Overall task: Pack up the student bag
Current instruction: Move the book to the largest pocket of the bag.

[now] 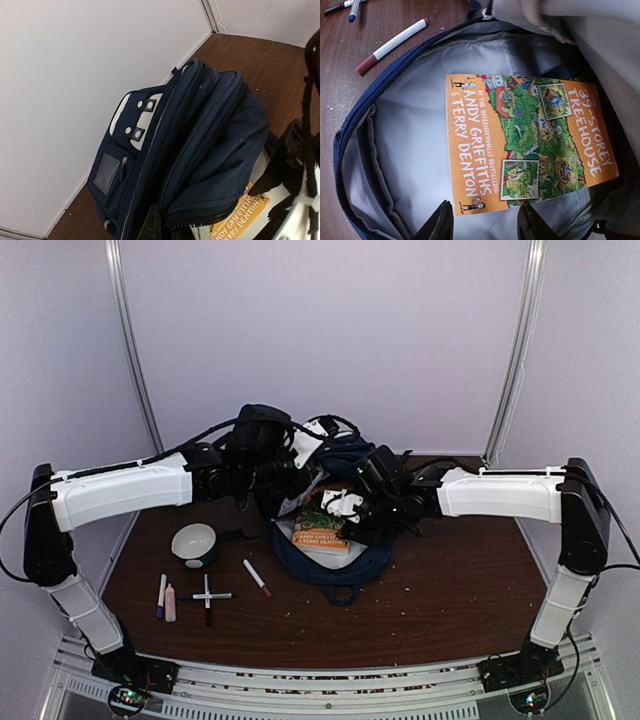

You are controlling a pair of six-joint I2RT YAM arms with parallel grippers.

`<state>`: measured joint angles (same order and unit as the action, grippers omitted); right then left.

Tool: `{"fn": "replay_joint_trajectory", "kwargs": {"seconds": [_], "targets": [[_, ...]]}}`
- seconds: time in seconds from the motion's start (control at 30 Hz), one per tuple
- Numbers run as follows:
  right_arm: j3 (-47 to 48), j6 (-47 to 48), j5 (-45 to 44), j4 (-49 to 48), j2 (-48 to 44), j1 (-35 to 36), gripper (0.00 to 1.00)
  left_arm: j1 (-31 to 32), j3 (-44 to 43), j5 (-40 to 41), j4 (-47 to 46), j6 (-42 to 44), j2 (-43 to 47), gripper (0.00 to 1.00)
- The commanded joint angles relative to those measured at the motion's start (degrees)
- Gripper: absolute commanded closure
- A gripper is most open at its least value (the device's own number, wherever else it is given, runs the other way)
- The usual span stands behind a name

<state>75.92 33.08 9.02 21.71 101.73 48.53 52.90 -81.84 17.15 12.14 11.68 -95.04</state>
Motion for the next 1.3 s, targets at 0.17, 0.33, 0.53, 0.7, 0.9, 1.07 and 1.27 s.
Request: {"fn": "replay_joint_trajectory", "kwargs": {"seconds": [0.17, 0.33, 0.53, 0.7, 0.9, 1.07, 1.27], "targets": [[3.1, 11.5, -4.1, 3.6, 6.9, 2.6, 0.52, -0.3, -2.6, -1.0, -6.7, -1.8, 4.2, 1.0], [4.1, 12.5, -6.7, 2.3, 9.7, 2.6, 0.49, -0.3, -2.8, -1.6, -6.4, -1.8, 4.4, 1.0], [5.6, 11.8, -15.2, -2.3, 12.0, 2.1, 0.5, -0.3, -2.9, -1.9, -5.7, -1.7, 4.6, 1.0], [5.9, 13.0, -22.0, -7.3, 12.1, 0.8, 0.52, -0.3, -2.8, -2.2, -5.6, -1.7, 5.0, 1.0], [6.9, 15.6, -27.1, -12.5, 12.9, -1.5, 0.53, -0.3, -2.7, -2.9, -5.3, -1.6, 5.4, 1.0], [8.6, 14.2, -26.4, -14.6, 15.1, -1.9, 0.53, -0.3, -2.9, -3.9, -5.2, -1.6, 5.2, 1.0], [10.9, 10.1, -26.8, -18.2, 18.6, -2.0, 0.53, -0.3, -3.3, -4.6, -4.5, -1.7, 5.5, 1.0]]}}
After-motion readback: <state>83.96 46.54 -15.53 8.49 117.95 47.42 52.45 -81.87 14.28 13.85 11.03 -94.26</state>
